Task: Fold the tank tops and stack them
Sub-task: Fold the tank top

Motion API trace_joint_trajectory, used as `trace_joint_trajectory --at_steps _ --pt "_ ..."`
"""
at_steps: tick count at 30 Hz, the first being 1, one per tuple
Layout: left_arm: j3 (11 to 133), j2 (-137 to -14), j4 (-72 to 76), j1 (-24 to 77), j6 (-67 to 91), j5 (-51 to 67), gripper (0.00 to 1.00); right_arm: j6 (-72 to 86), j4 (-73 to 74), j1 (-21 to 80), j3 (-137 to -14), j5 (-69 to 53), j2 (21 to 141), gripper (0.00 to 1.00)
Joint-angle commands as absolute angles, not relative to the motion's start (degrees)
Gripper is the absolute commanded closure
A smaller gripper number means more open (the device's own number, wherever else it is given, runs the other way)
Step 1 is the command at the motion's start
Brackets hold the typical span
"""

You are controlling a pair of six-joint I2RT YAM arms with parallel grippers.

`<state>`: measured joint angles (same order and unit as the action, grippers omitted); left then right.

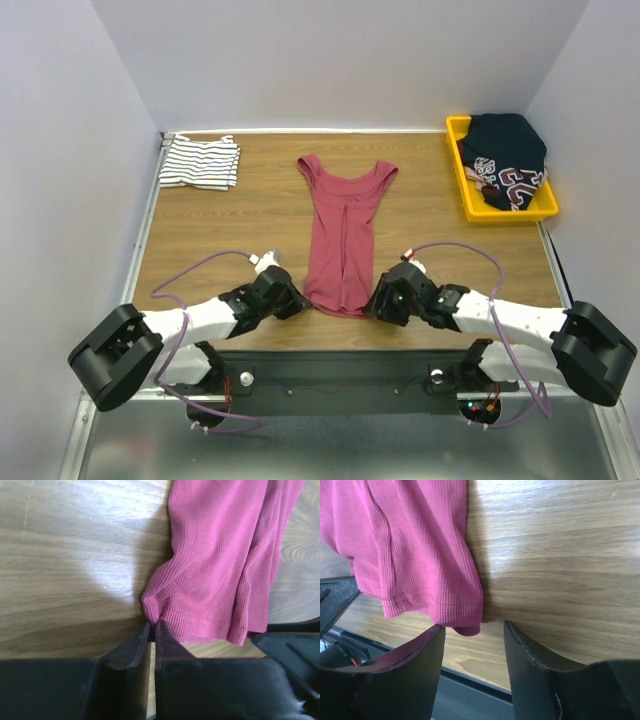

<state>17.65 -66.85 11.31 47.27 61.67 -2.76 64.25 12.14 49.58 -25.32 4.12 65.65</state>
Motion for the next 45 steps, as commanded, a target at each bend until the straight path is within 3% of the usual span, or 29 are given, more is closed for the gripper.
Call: trace_joint_trajectory --at_steps 1,4,14,26,34,45 --pt "16.08 -67.5 6.86 47.29 62.22 -2.11 1.0 66.62 11.6 50.89 -23.73 5.98 66.1 0.46" --pt "15.73 -66.28 5.63 47.72 63.1 -1.41 1.0 66.71 11.51 50.98 -23.12 6.68 66.09 0.5" --pt "16.7 -63.81 -3.51 54.13 69.6 -1.5 1.0 64.6 14.31 51.5 -23.47 7.29 67.33 0.93" --pt "16.09 -53.97 -13.79 64.5 80.85 -1.94 1.0 75.49 30.84 66.96 -25.05 14.67 56.96 1.0" --pt "20.91 -49.14 -19.33 67.76 82.27 -8.16 1.0 76.3 34.88 71.98 -34.09 23.62 60.29 0.99" --pt "34.71 -55.8 -14.42 46.69 62.77 -6.33 1.0 62.41 36.21 64.61 -52.55 31.81 74.87 0.96"
